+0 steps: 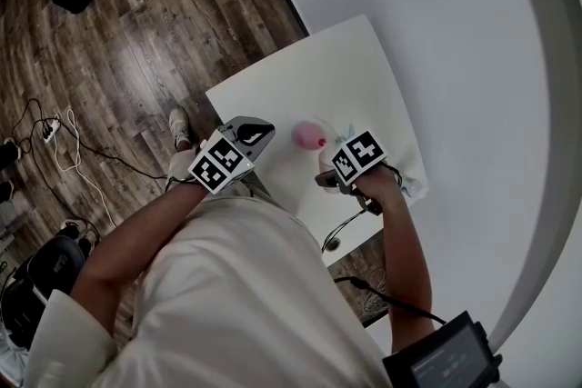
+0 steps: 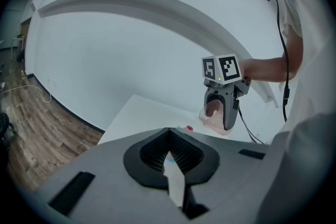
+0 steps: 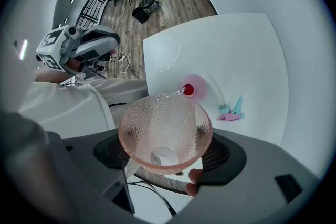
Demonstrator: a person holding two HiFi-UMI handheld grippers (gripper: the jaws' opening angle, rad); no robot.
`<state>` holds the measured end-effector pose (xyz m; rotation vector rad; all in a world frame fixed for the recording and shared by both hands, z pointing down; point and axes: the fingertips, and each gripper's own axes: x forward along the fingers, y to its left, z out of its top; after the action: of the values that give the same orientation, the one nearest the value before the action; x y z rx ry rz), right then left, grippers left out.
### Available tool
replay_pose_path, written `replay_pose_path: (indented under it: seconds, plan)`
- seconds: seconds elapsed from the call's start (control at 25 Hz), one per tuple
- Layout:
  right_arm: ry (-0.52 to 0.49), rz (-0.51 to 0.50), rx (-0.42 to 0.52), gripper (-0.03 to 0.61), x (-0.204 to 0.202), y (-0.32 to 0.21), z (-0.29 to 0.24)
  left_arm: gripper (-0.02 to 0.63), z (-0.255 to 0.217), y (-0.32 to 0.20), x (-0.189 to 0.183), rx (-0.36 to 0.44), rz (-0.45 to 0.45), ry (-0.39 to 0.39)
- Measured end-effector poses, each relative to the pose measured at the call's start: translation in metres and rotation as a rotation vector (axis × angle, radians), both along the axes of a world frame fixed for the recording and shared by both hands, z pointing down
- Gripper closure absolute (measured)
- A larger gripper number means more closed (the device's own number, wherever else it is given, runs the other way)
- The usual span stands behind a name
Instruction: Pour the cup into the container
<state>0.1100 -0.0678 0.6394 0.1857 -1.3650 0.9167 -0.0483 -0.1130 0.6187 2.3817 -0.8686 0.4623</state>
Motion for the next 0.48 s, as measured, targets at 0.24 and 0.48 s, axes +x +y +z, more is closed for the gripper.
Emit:
replay_pose_path:
  seconds: [0.24,0.48]
  plan:
    - [0.005,-0.005,-0.006,0.198,-0.0035,-0.0007,-0.0008,0.604,0.0002,-0.0028,-0.0046,0.002,-0.003,0.003]
    - [0.006,-0.007,-0.009,0.198,-0.0007,-0.0014,-0.0012,0.604,-0.0005,-0.0038,-0.0032,0.001,-0.004,0.001]
